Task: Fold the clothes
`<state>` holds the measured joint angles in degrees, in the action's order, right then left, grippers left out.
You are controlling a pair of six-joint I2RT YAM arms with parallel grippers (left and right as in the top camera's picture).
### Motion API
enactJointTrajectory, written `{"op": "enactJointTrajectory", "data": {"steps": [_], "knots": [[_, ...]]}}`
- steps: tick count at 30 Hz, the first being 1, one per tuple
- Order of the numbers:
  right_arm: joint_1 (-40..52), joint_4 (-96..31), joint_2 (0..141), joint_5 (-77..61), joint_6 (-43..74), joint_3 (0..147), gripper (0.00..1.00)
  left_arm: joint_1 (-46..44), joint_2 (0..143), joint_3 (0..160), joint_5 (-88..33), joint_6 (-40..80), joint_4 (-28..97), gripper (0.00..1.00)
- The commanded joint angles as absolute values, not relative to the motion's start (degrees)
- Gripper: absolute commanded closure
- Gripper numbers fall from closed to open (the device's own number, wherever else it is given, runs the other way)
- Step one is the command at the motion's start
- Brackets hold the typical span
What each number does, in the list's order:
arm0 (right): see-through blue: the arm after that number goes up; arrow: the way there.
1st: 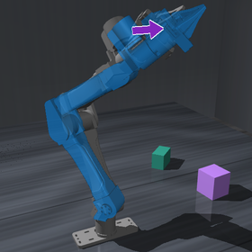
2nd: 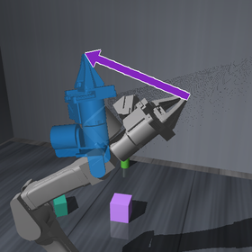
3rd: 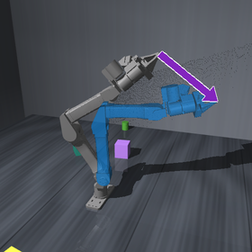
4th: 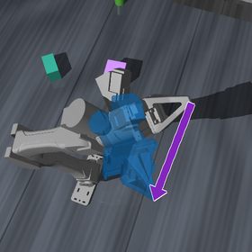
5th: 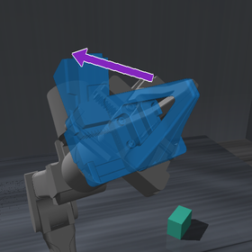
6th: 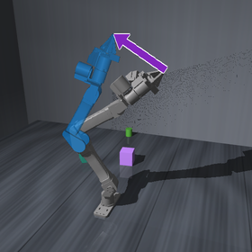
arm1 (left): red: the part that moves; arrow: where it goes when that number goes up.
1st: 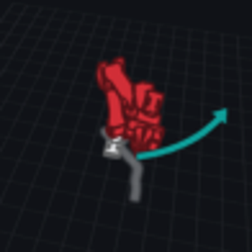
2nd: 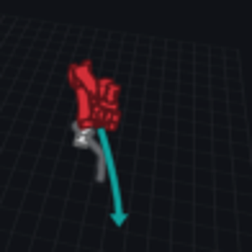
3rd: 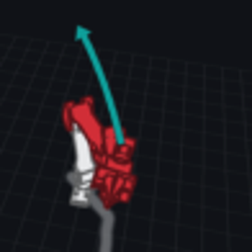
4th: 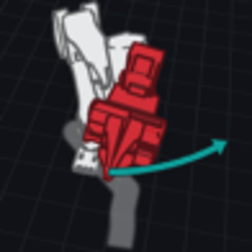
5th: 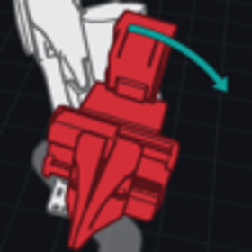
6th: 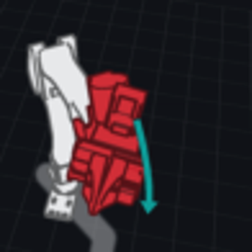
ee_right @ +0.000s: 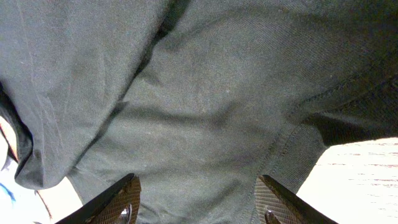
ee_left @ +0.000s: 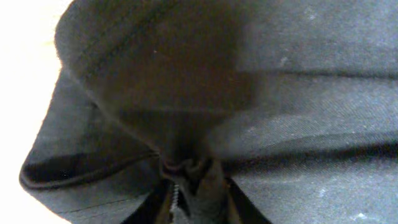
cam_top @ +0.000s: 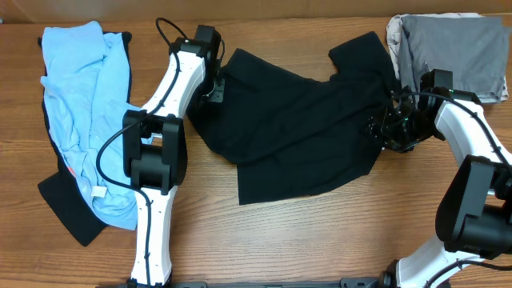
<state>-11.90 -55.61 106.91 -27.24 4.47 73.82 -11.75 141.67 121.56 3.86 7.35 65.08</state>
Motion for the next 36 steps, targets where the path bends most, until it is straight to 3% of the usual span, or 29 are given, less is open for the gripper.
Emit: {"op": "enactJointTrajectory", "data": {"steps": [1,2,6,16,19,22,24,28,30,36], "knots": [[-11.6,-55.4,106.8,-28.0,4.5,74.7,0.42,-11.4,142.1,120.9,3.6,8.0,65.4,0.86],[-11.6,-55.5,106.8,-28.0,4.5,74.7,0.46,-11.4,142.1,121.4,3.6,8.0,65.9,0.96],[-11.1,-56.2,106.6,-28.3,4.5,74.7,0.53,-11.2,141.9,125.5,3.7,9.1,69.5,0.96],[-5.5,-58.5,99.4,-28.4,4.7,74.7,0.52,-10.9,141.9,146.8,3.6,9.0,81.7,0.96],[-3.1,-60.0,98.0,-28.3,4.7,74.7,0.51,-10.9,141.9,151.3,3.6,9.0,83.6,0.90],[-1.4,-60.4,98.0,-28.1,4.7,74.6,0.51,-10.9,141.9,152.2,3.6,9.0,84.2,0.90],[-0.5,-60.4,98.0,-28.1,4.7,74.6,0.48,-10.9,142.0,151.9,3.6,9.0,84.7,0.96],[0.6,-60.4,98.0,-27.9,4.7,74.6,0.47,-10.9,142.1,151.1,3.6,9.0,85.3,0.90],[0.6,-60.4,98.0,-27.9,4.7,74.6,0.47,-10.9,142.1,151.1,3.6,8.9,85.4,0.96],[0.9,-60.9,98.0,-28.0,4.7,74.2,0.46,-10.9,142.0,151.2,3.6,8.8,85.5,0.96]]}}
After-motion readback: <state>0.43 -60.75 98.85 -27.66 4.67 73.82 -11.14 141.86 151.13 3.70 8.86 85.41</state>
